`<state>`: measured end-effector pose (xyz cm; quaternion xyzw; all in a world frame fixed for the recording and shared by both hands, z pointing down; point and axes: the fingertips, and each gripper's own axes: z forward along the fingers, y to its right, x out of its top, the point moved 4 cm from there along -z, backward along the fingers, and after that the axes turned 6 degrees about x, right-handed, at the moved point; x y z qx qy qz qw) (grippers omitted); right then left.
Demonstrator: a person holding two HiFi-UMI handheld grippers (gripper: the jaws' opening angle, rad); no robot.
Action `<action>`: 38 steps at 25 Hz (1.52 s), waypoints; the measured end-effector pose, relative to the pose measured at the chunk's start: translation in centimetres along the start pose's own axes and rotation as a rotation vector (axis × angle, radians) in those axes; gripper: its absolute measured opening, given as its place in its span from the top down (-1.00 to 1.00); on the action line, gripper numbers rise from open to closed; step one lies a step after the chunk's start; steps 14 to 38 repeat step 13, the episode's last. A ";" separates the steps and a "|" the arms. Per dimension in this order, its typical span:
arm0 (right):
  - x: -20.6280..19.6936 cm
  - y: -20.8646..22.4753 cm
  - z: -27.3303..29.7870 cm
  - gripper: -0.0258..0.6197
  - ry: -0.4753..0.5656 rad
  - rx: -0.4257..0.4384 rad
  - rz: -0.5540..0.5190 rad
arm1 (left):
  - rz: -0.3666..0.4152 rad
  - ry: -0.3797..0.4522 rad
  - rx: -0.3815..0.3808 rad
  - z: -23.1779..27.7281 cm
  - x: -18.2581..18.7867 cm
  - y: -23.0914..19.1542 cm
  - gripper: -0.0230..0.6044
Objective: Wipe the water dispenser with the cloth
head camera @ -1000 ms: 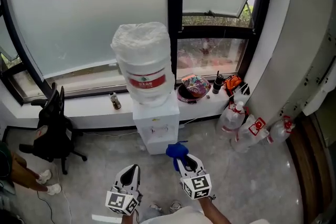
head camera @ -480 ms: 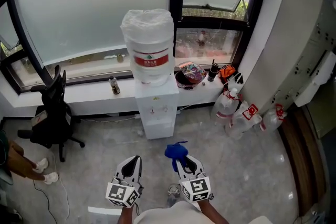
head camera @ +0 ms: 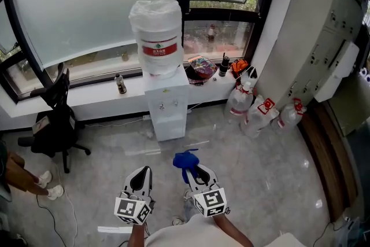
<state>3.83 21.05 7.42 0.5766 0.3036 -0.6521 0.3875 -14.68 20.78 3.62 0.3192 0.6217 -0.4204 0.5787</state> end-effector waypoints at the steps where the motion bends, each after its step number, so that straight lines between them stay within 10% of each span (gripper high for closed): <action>1: 0.0 -0.3 -0.2 0.65 0.003 0.000 -0.002 | 0.003 0.001 -0.001 -0.3 0.0 0.1 0.89; 38: -0.1 -2.0 -2.0 0.65 0.015 0.005 -0.012 | 0.009 0.021 -0.009 -2.6 0.5 1.1 0.89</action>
